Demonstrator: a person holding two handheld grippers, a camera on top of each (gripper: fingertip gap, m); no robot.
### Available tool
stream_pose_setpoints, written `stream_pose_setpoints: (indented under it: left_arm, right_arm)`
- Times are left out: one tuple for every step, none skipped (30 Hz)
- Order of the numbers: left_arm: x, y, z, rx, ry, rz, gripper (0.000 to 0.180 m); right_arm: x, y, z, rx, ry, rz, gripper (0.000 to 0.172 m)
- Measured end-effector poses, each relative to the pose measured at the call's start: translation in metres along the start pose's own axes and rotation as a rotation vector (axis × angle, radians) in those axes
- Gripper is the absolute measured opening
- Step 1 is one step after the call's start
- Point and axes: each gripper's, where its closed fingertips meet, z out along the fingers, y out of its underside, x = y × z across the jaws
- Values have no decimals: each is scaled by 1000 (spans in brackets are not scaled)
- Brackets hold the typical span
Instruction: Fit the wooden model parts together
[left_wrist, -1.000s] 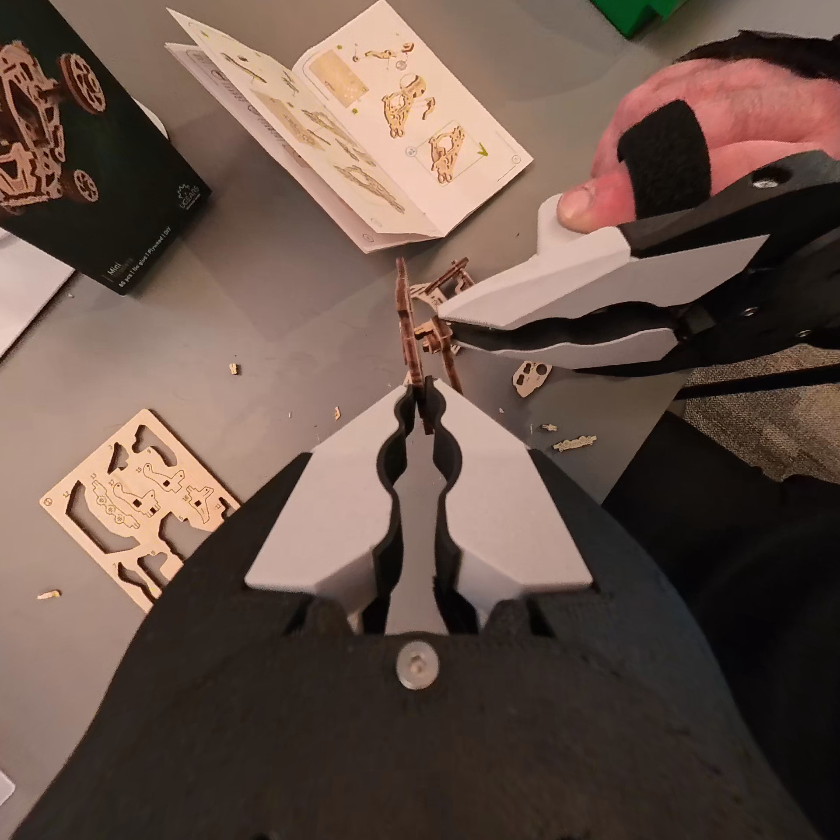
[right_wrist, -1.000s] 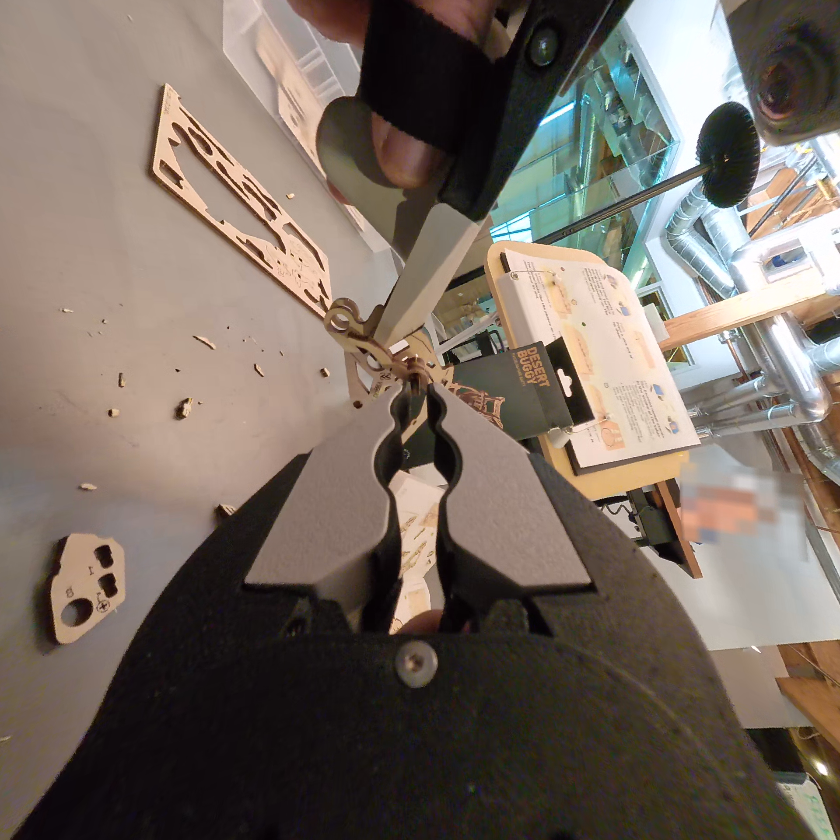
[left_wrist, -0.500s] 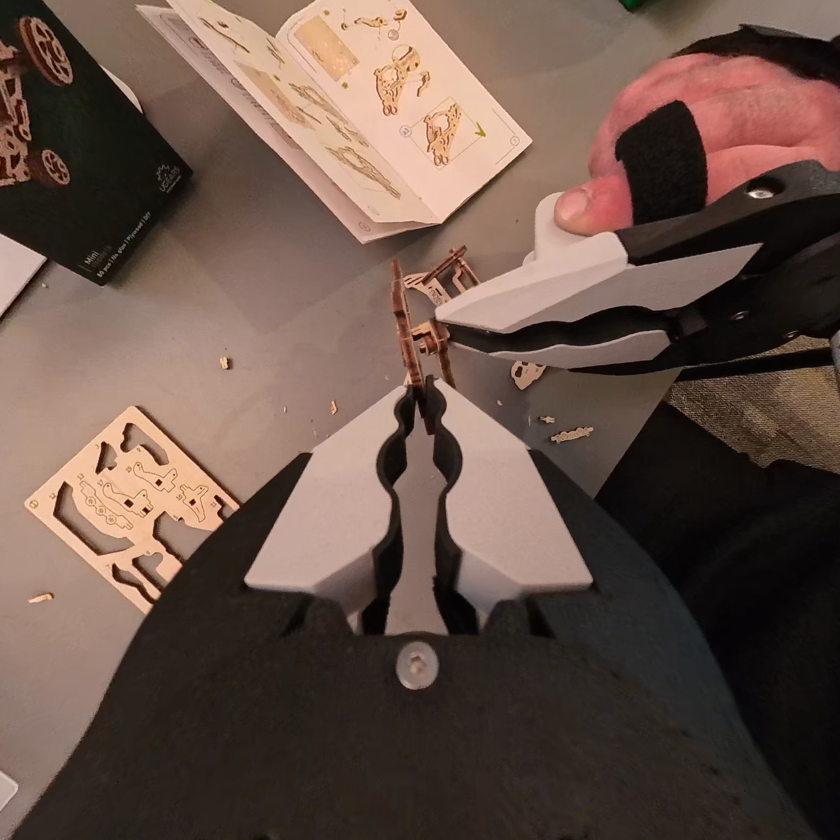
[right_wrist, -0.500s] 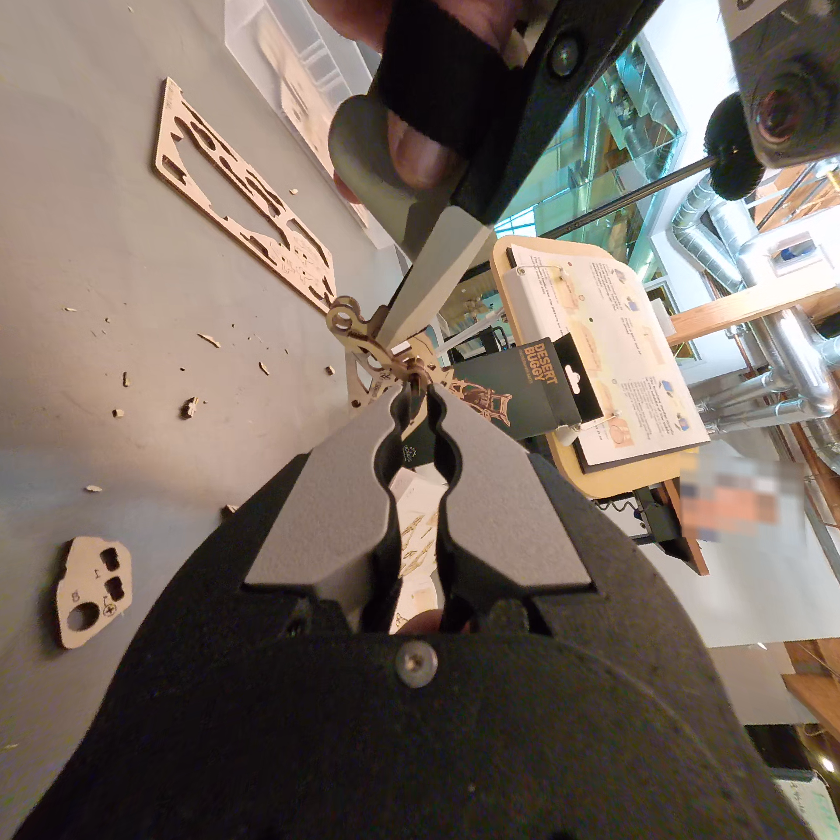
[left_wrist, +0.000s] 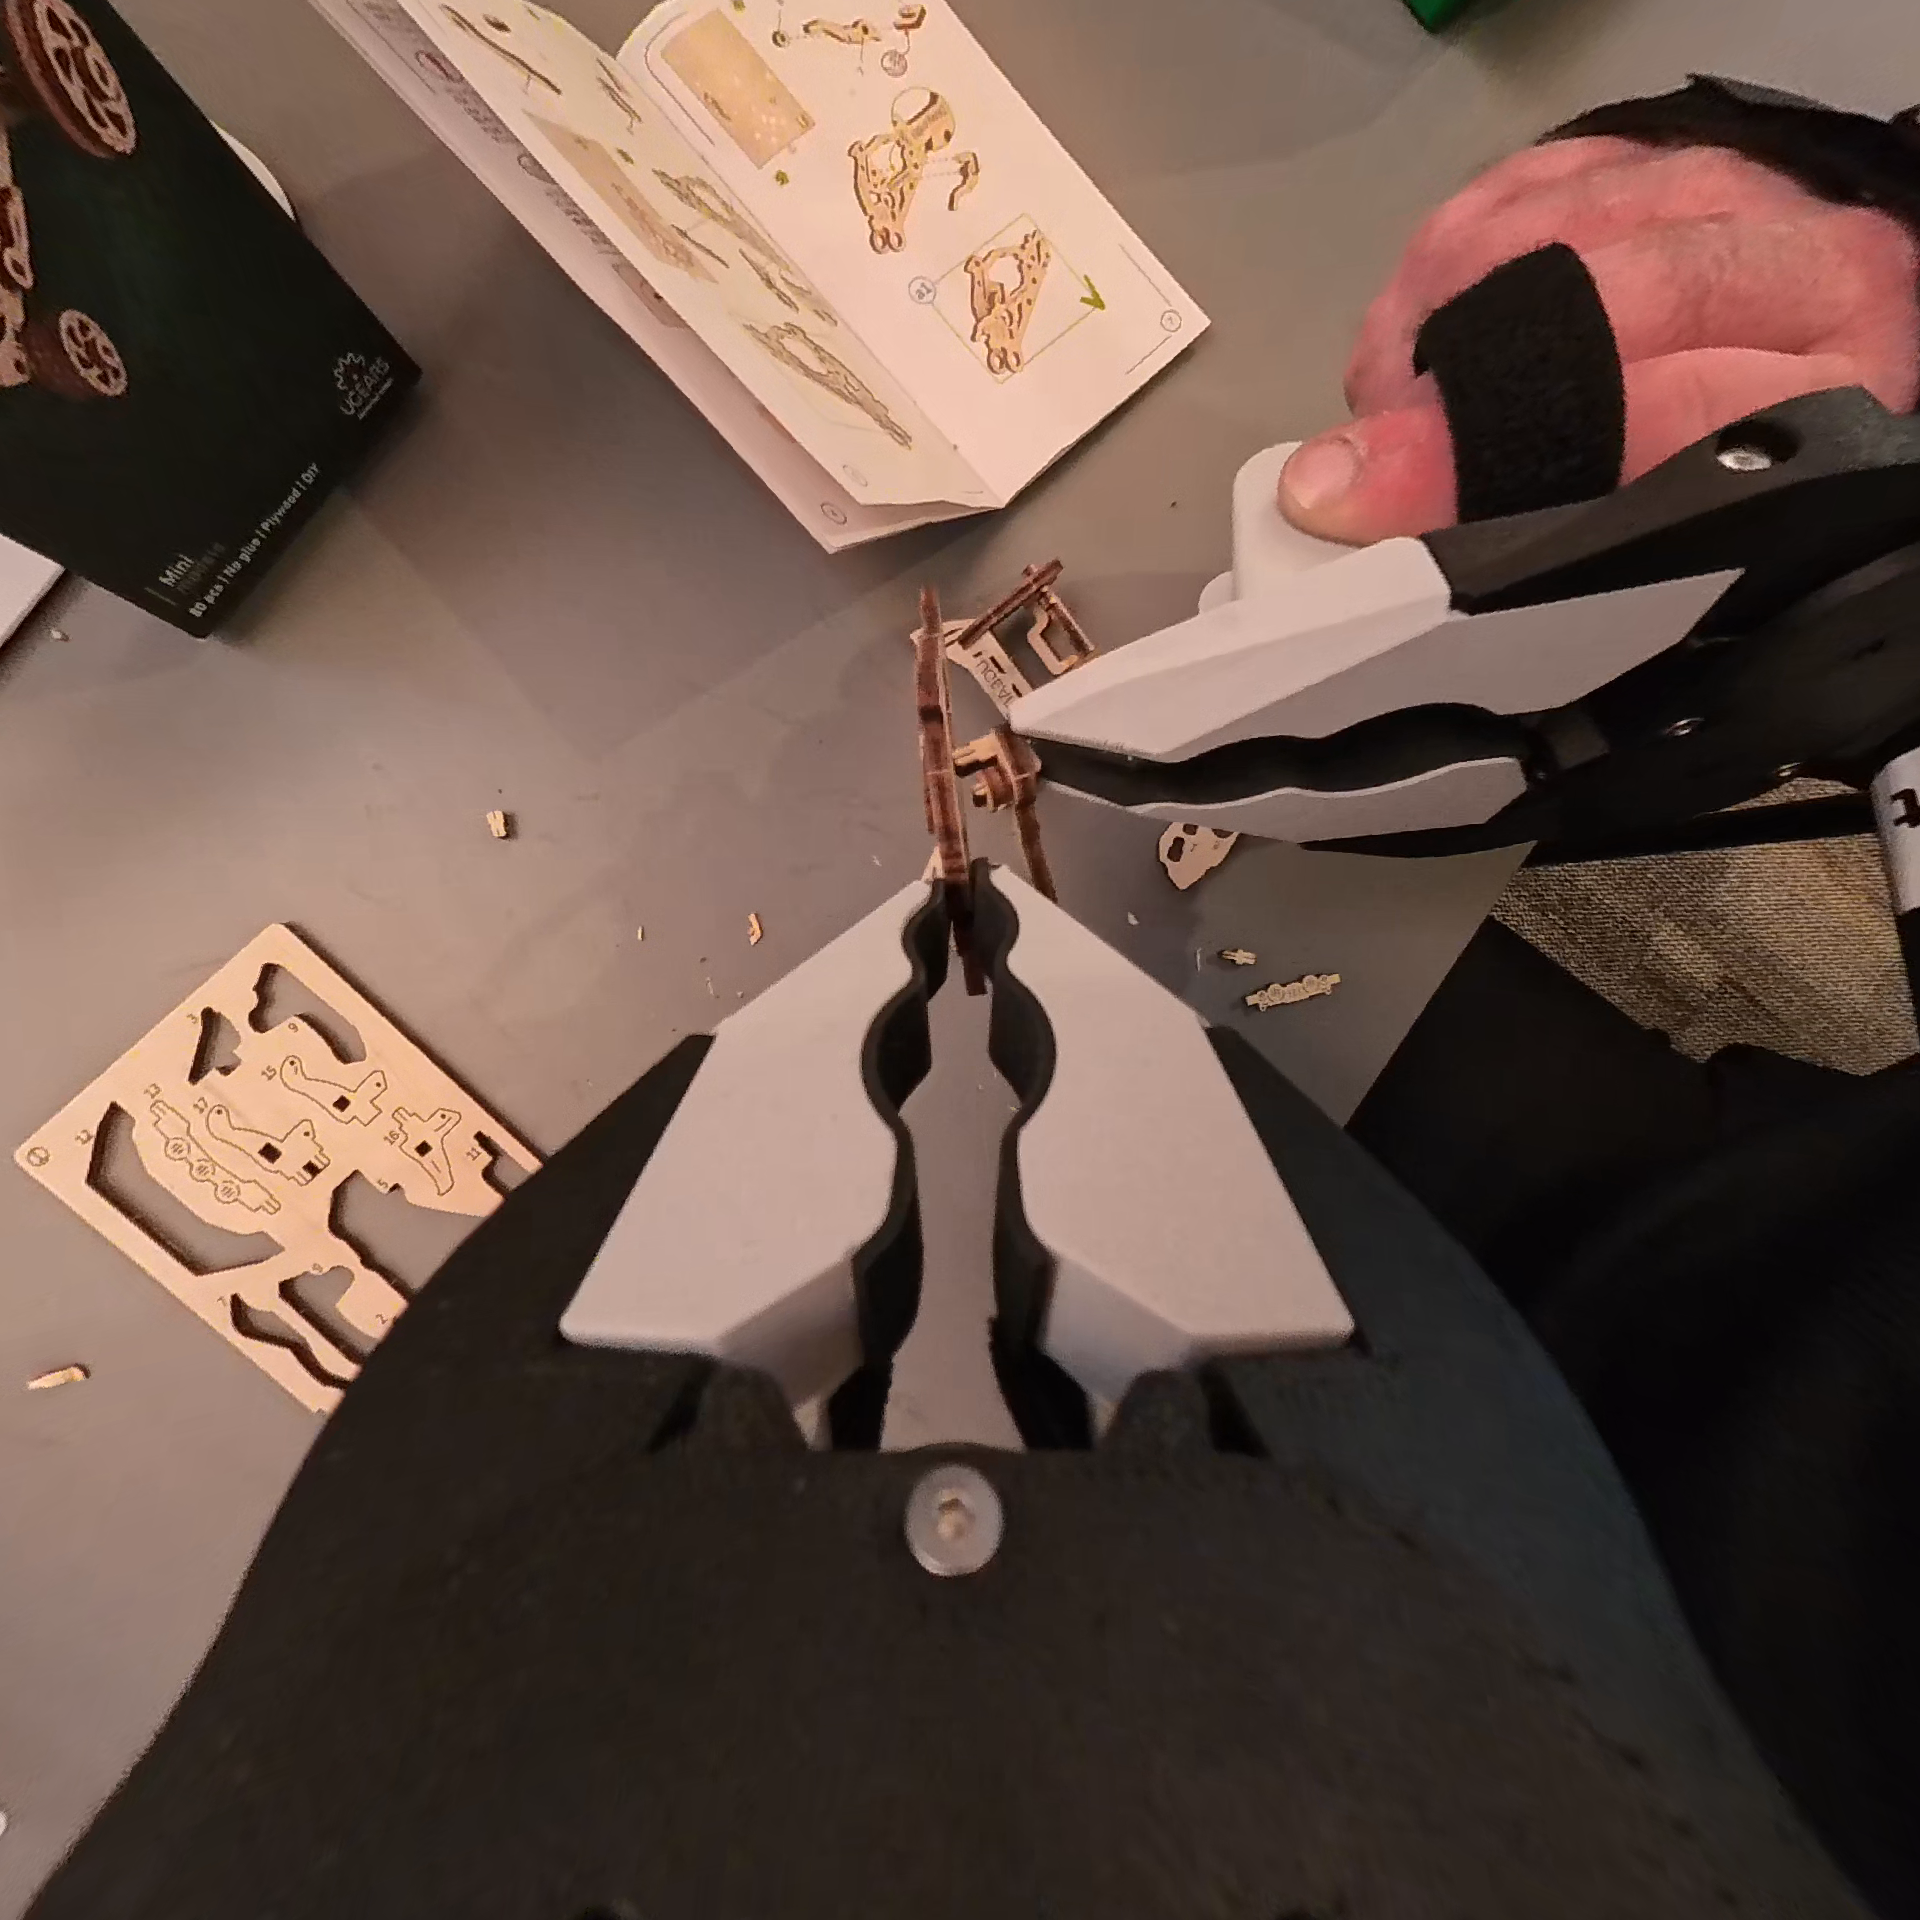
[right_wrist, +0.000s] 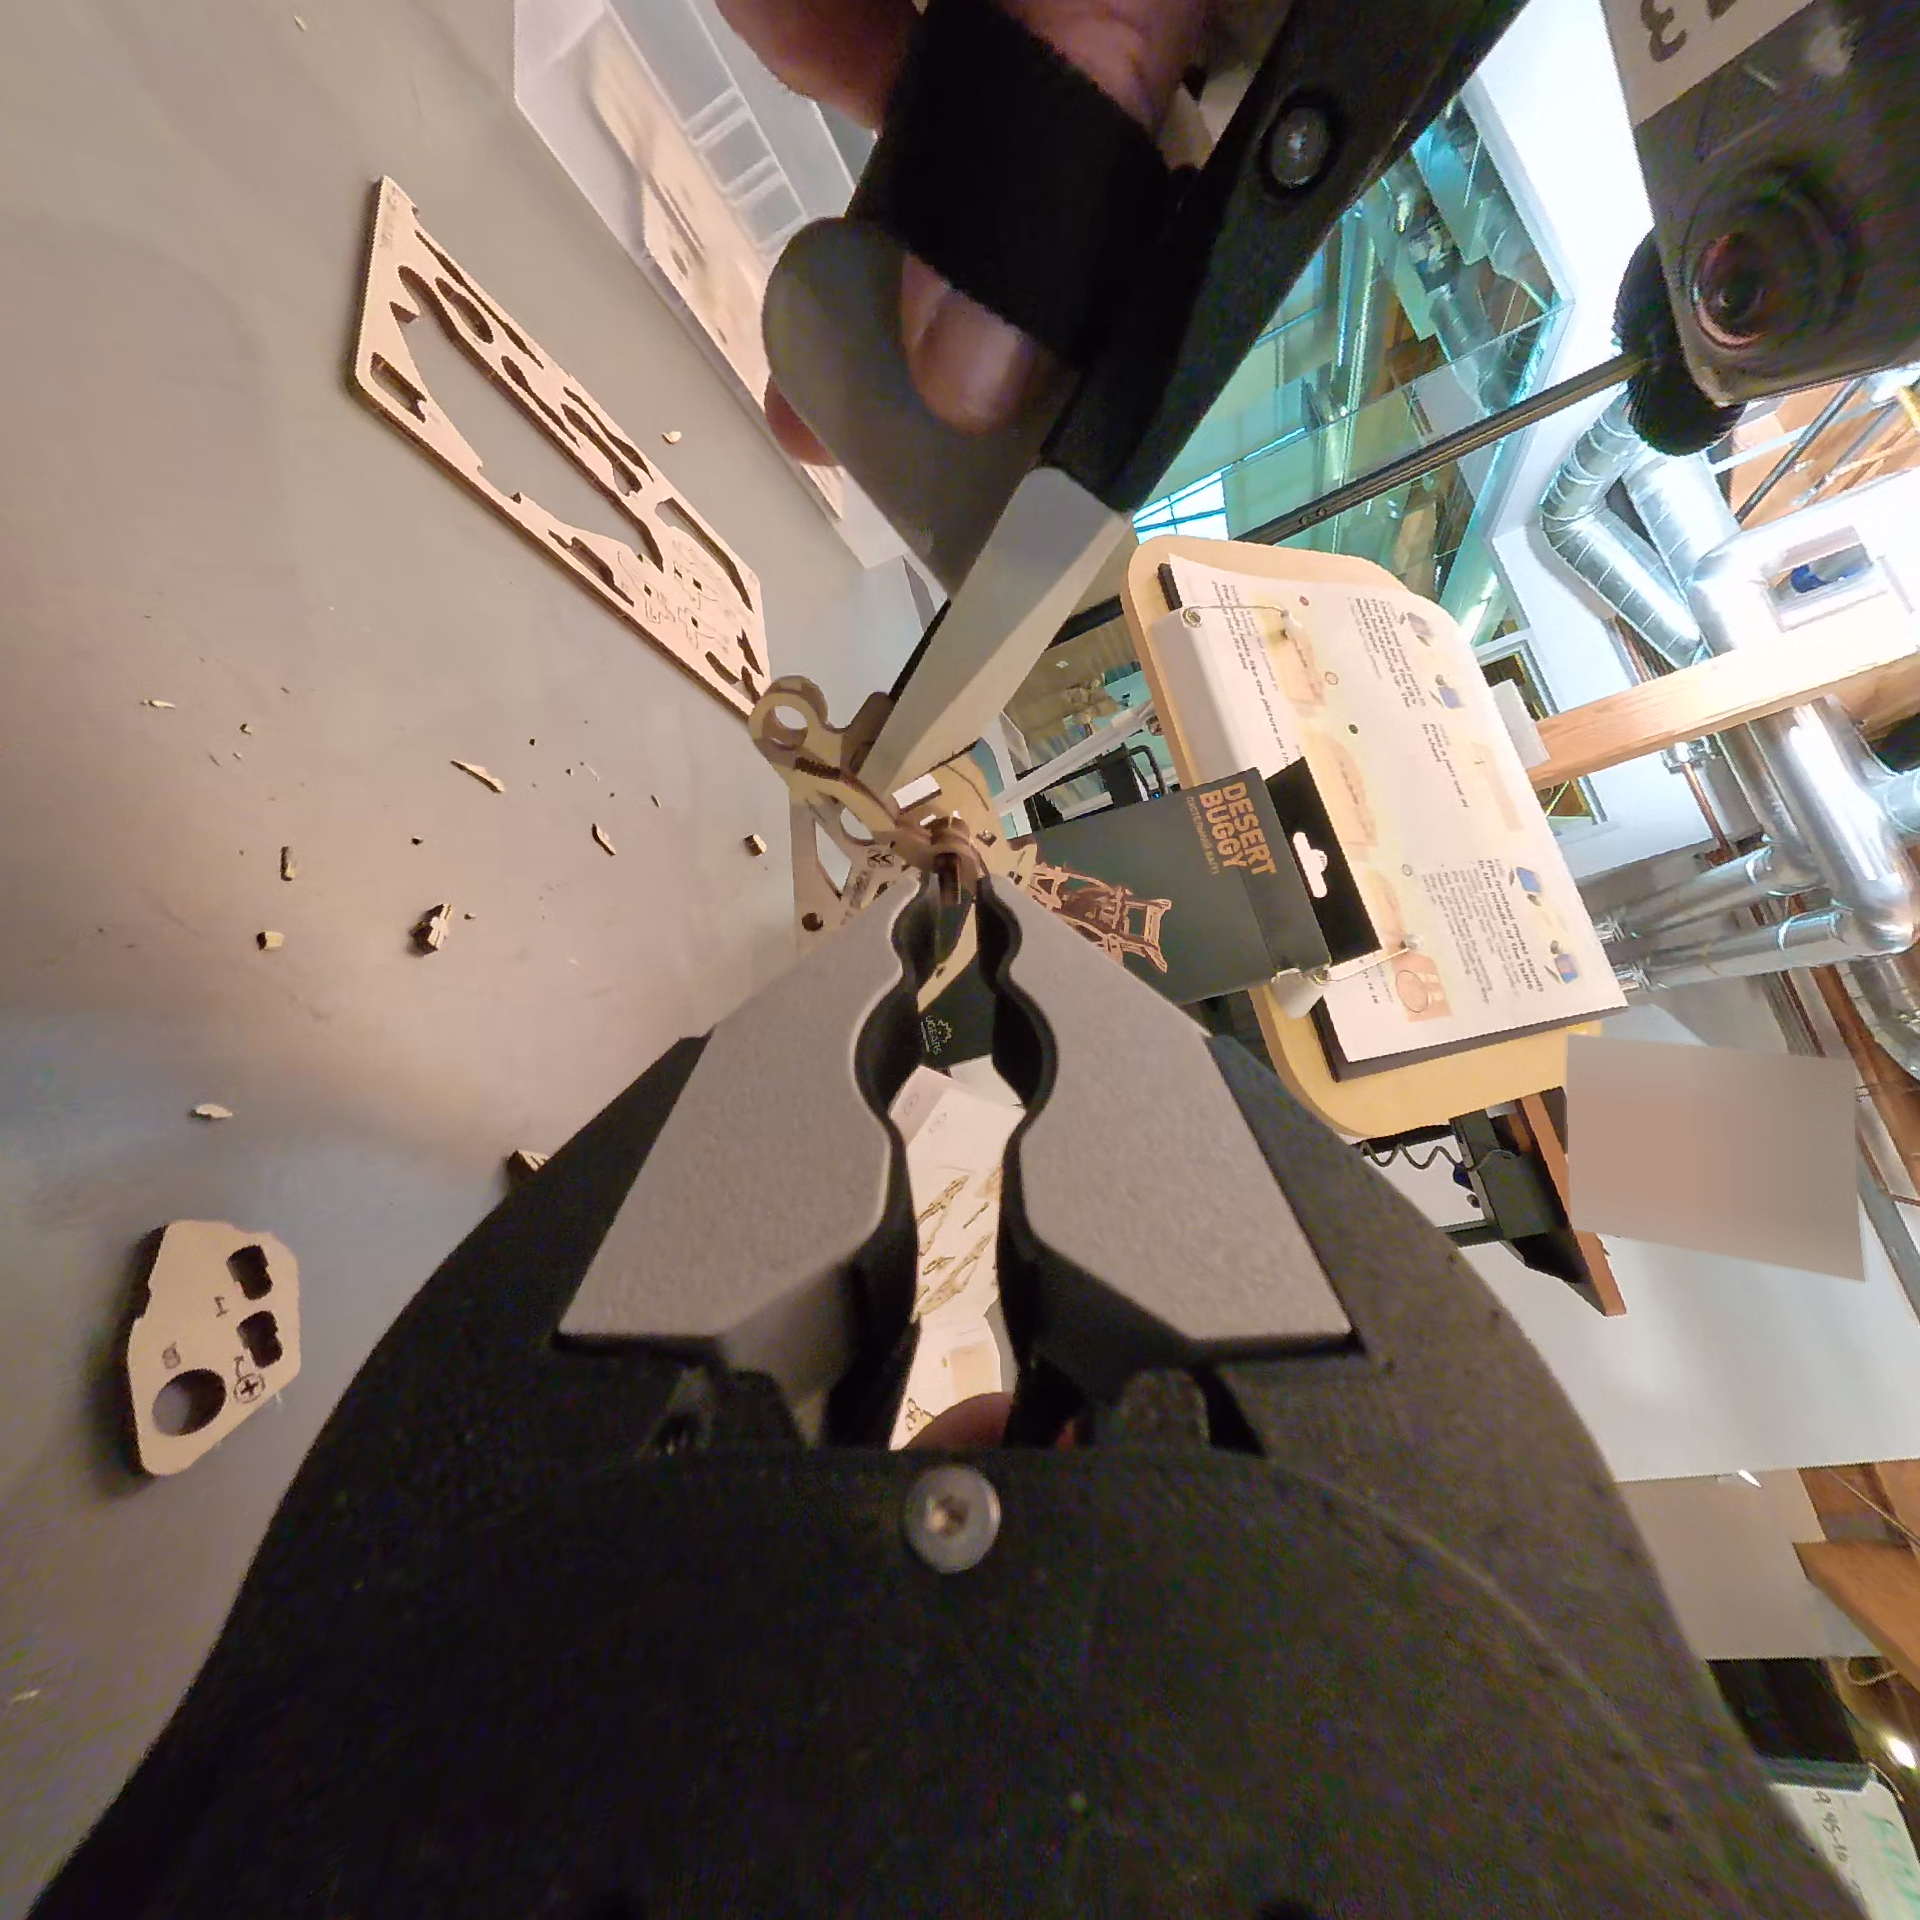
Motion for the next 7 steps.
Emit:
stream_pose_setpoints:
  left_arm:
    - [0,0,0,-1,3,-2,2]
    - [0,0,0,-2,6,-4,1]
    - [0,0,0,-6,9,-5,1]
    - [0,1,0,-11,8,-3,2]
    - [0,1,0,-18,6,1,2]
    - [0,2,-1,-25,6,5,2]
    - [0,2,-1,-32,5,8,2]
  right_arm:
    - [0,0,0,0,0,-1,3]
    - [0,0,0,0,0,-2,3]
    - [0,0,0,0,-1,-6,3]
    - [-1,0,0,-2,-1,-12,3]
    - [-1,-1,0,-3,-1,-18,3]
    - [-2,-1,0,-3,0,-23,3]
    - [-2,-1,0,-3,0,-28,3]
